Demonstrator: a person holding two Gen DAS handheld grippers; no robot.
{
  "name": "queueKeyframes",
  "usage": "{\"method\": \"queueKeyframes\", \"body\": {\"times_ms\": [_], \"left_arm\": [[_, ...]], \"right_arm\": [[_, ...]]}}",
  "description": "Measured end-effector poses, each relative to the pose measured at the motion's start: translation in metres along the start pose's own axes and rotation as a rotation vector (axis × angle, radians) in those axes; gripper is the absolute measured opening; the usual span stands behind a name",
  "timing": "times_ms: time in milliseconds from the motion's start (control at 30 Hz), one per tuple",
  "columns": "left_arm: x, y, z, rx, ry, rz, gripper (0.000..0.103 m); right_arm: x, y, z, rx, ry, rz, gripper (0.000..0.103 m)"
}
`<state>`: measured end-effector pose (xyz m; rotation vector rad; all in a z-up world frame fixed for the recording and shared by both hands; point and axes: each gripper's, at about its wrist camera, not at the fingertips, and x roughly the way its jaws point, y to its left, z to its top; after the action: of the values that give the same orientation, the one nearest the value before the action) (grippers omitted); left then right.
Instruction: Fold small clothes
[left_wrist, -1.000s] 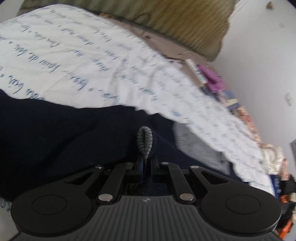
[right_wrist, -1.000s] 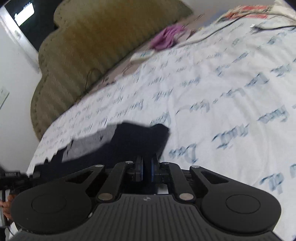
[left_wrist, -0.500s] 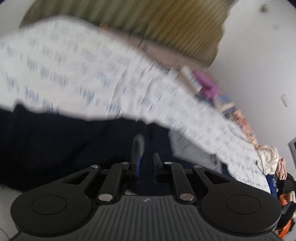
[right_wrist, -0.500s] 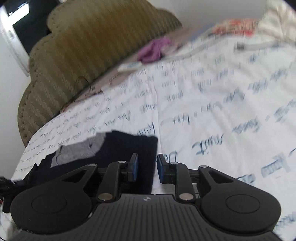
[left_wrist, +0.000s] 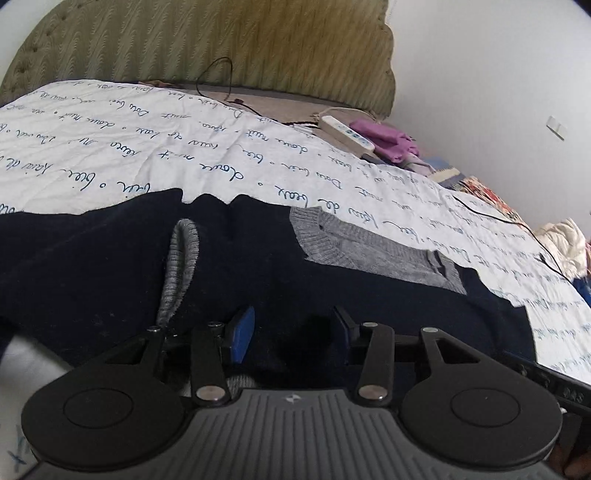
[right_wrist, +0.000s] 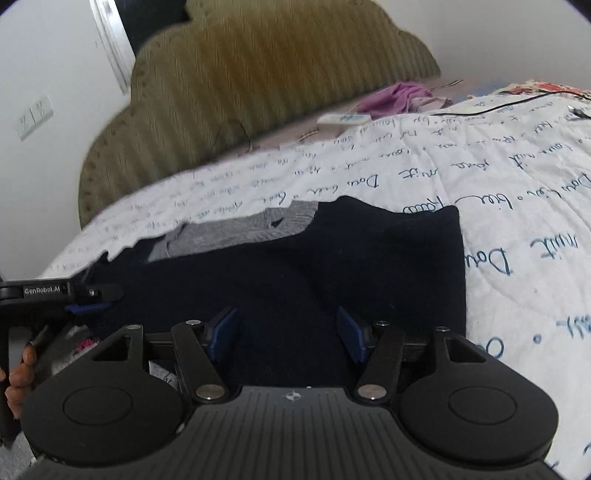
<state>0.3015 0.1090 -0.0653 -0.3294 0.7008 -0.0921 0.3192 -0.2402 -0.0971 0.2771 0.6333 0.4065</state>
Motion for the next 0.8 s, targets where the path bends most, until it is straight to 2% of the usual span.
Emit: {"method": "queueKeyframes", "body": {"times_ms": [67, 133, 167, 200, 267, 333, 433, 467, 533, 633, 667, 733, 767, 800], "left_arm": [[-0.02, 0.007, 0.002, -0.04, 0.003, -0.026, 0.047], [-0.056, 0.026, -0.002, -0.111, -0.062, -0.07, 0.061], [-0.073, 0.038, -0.005, -0.149, -0.103, -0.067, 0.075], [-0.092, 0.054, -0.01, -0.197, -0.154, -0.042, 0.081], [-0.131, 0.096, -0.021, -0.33, -0.255, 0.031, 0.082], [-0.166, 0.151, -0.037, -0.577, -0.343, 0.123, 0.081], [-0.197, 0.218, -0.071, -0.976, -0.433, 0.22, 0.081], [-0.202, 0.235, -0.084, -1.092, -0.456, 0.227, 0.081], [-0.203, 0.252, -0.093, -1.17, -0.494, 0.157, 0.081], [-0.195, 0.254, -0.08, -1.082, -0.532, 0.191, 0.08], [-0.19, 0.255, -0.075, -1.054, -0.535, 0.216, 0.078], [-0.176, 0.255, -0.067, -1.026, -0.507, 0.266, 0.045], [-0.169, 0.256, -0.064, -1.028, -0.48, 0.265, 0.021], [-0.164, 0.257, -0.063, -1.038, -0.46, 0.245, 0.016]], "right_arm": [[-0.001, -0.007, 0.0, 0.044, -0.012, 0.026, 0.063], [-0.002, -0.013, 0.0, 0.082, -0.021, 0.048, 0.063], [-0.002, -0.015, -0.001, 0.094, -0.025, 0.056, 0.063], [-0.002, -0.015, -0.001, 0.101, -0.028, 0.059, 0.063], [-0.001, -0.015, -0.001, 0.105, -0.031, 0.063, 0.063], [0.0, -0.016, -0.001, 0.109, -0.031, 0.071, 0.066], [0.0, -0.018, -0.001, 0.124, -0.035, 0.083, 0.067], [0.0, -0.019, -0.001, 0.131, -0.037, 0.087, 0.067], [0.0, -0.02, -0.001, 0.14, -0.039, 0.091, 0.067], [-0.001, -0.02, -0.002, 0.145, -0.04, 0.093, 0.067], [-0.001, -0.02, -0.002, 0.146, -0.041, 0.094, 0.067], [-0.001, -0.021, -0.003, 0.152, -0.042, 0.097, 0.067], [-0.001, -0.021, -0.003, 0.155, -0.043, 0.097, 0.067], [-0.001, -0.02, -0.003, 0.156, -0.044, 0.097, 0.067]]}}
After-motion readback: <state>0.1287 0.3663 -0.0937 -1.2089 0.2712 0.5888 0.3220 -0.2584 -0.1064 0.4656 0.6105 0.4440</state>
